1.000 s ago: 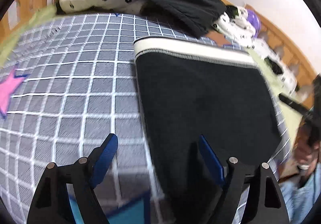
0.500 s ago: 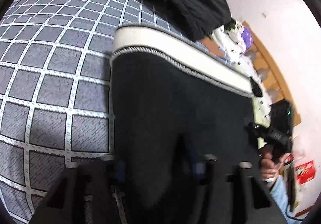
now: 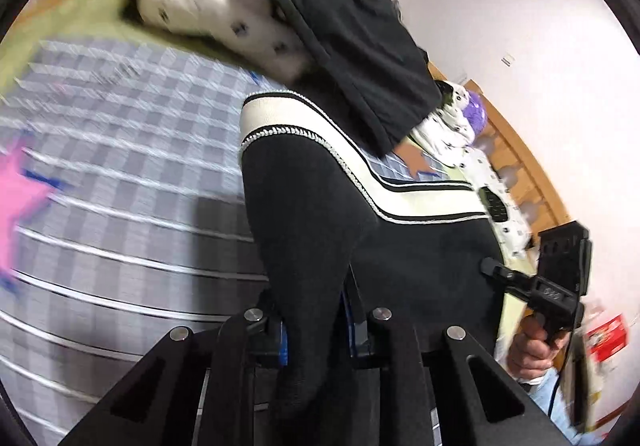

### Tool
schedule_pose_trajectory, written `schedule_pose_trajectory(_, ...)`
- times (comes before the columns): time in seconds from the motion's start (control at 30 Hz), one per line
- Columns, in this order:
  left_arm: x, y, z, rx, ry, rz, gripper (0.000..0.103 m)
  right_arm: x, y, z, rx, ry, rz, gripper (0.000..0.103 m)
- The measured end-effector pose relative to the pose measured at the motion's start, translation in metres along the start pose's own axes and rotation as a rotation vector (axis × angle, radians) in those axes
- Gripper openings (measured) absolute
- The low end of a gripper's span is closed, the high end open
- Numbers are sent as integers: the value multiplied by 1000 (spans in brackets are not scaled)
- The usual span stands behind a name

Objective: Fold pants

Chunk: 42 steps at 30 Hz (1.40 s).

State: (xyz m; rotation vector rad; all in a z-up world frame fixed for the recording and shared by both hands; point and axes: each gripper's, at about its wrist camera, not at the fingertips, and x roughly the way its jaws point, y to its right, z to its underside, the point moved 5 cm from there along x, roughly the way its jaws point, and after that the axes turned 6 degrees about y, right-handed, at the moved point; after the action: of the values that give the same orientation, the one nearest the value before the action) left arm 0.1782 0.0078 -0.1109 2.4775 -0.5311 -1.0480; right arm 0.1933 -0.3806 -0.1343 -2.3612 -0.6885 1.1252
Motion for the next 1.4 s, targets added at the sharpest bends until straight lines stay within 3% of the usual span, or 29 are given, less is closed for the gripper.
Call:
schedule_pose_trajectory(0.07, -14, -21, -6, 42, -1, -64, 19, 14, -30, 7, -20, 12, -78, 21)
schedule_pose_trajectory(0.17, -10, -52, 4, 82, -40, -146, 22, 45, -54, 22, -64, -4, -94, 21)
schedule_pose_trajectory(0.23, 4, -73, 20, 73, -75, -213, 34, 69, -48, 36, -92, -30, -6, 25)
schedule_pose_trajectory(0.27, 10, -84, 28, 62, -83, -277, 34, 80, -37, 42, -129, -44, 101, 32)
schedule_pose_trajectory(0.3, 15, -90, 32, 55, -93, -313, 43, 86, -29, 46, -156, -67, 165, 36)
schedule_pose_trajectory(0.37, 17, -92, 30, 56, -106, -332, 65, 83, -20, 48, -135, -69, 175, 48)
schedule_pose_trajectory(0.43, 10, -88, 19, 92, -76, -337, 68, 68, -22, 41, -135, -44, 208, 49)
schedule_pose_trajectory(0.5, -1, -86, 9, 114, -10, -357, 78, 55, -31, 30, -185, 25, 248, 49)
schedule_pose_trajectory(0.57, -3, -88, 6, 113, 18, -367, 79, 57, -42, 15, -219, 63, 254, 50)
schedule_pose_trajectory(0.67, 1, -89, 10, 112, -5, -377, 79, 84, -45, 2, -231, 33, 249, 48)
schedule_pose_trajectory(0.77, -3, -87, 13, 123, 0, -391, 79, 112, -47, -2, -240, 9, 281, 20)
schedule_pose_trajectory(0.83, -11, -83, 13, 136, 19, -380, 79, 97, -58, -6, -291, 67, 239, 15)
schedule_pose_trajectory(0.9, -19, -75, 10, 147, 55, -350, 79, 68, -58, -8, -227, 127, 142, 15)
schedule_pose_trajectory(0.97, -22, -66, 8, 163, 89, -339, 79, 67, -49, -3, -261, 119, 223, 15)
schedule_pose_trajectory(1.03, -20, -61, 8, 182, 89, -352, 79, 91, -25, 12, -281, 44, 335, 21)
schedule_pose_trajectory(1.1, -20, -55, 10, 206, 92, -372, 79, 96, -20, 14, -257, 61, 355, 25)
schedule_pose_trajectory(1.27, -10, -33, -5, 278, 115, -364, 78, 64, -66, 0, -317, 119, 354, 30)
schedule_pose_trajectory(1.4, 22, -14, -29, 362, 117, -358, 78, 94, -93, -2, -424, 96, 346, 30)
